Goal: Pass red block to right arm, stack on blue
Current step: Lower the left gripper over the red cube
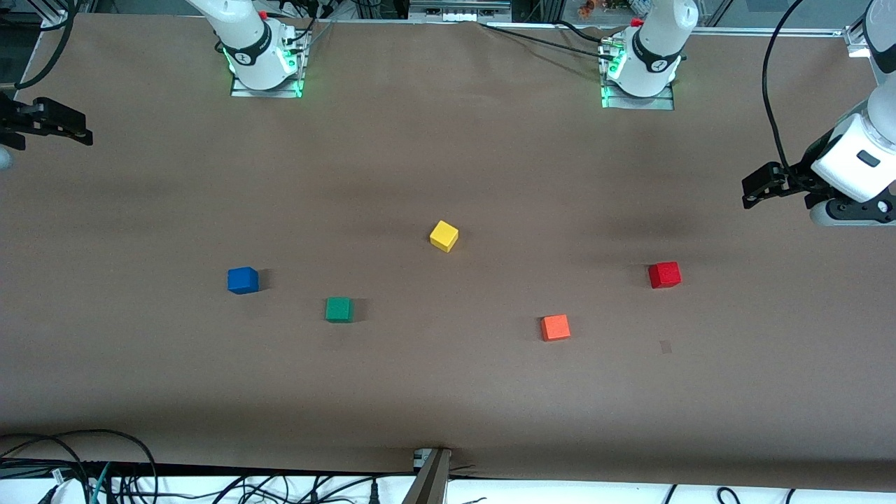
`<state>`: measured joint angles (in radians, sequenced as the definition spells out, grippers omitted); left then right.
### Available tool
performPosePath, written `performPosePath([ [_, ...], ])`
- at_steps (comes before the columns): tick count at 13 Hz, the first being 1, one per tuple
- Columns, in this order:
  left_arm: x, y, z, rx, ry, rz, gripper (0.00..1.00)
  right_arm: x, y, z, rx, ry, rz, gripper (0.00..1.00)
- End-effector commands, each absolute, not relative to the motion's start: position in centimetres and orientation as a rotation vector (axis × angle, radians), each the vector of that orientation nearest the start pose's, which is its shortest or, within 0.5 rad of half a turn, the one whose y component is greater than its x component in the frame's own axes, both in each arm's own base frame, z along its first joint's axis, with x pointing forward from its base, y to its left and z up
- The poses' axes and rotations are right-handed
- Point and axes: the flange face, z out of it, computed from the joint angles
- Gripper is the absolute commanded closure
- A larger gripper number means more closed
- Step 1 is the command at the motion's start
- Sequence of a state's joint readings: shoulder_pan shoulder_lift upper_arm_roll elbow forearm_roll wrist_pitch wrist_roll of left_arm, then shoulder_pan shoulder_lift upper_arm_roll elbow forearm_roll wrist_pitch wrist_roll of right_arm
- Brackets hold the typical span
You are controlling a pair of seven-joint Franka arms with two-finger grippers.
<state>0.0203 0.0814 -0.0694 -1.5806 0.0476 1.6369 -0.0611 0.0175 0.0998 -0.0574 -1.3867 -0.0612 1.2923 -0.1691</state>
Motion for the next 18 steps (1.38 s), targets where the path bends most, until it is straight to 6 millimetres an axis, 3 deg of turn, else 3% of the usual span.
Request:
performPosePath([
  [1, 58.7, -2.6, 58.6, -3.093, 0.011, 0.043, 0.0, 55.6, -2.8, 63.6, -3.166, -0.177, 0.304, 0.0],
  [5, 58.6, -2.6, 58.2, -3.092, 0.008, 0.074, 0.0, 55.6, -2.8, 63.6, -3.167, -0.174, 0.304, 0.0],
  [8, 58.9, -2.4, 56.5, -3.088, 0.009, 0.147, 0.0, 55.6, -2.8, 63.6, -3.167, -0.174, 0.304, 0.0],
  [9, 59.5, -2.2, 54.5, -3.084, 0.005, 0.215, 0.0, 55.6, -2.8, 63.6, -3.167, -0.174, 0.304, 0.0],
  [12, 59.6, -1.6, 51.4, -3.069, 0.004, 0.355, 0.0, 55.7, -2.8, 63.6, -3.167, -0.174, 0.301, 0.0],
  [14, 60.4, -1.3, 45.6, -3.05, 0.007, 0.503, 0.0, 55.6, -2.8, 63.6, -3.167, -0.172, 0.304, 0.0],
  [16, 61.5, -1.1, 41.8, -3.058, 0.009, 0.481, 0.0, 55.6, -2.8, 63.6, -3.166, -0.174, 0.304, 0.0],
  [18, 61.2, -1.3, 37.3, -3.076, 0.021, 0.391, 0.0, 55.7, -2.8, 63.5, -3.167, -0.174, 0.304, 0.0],
])
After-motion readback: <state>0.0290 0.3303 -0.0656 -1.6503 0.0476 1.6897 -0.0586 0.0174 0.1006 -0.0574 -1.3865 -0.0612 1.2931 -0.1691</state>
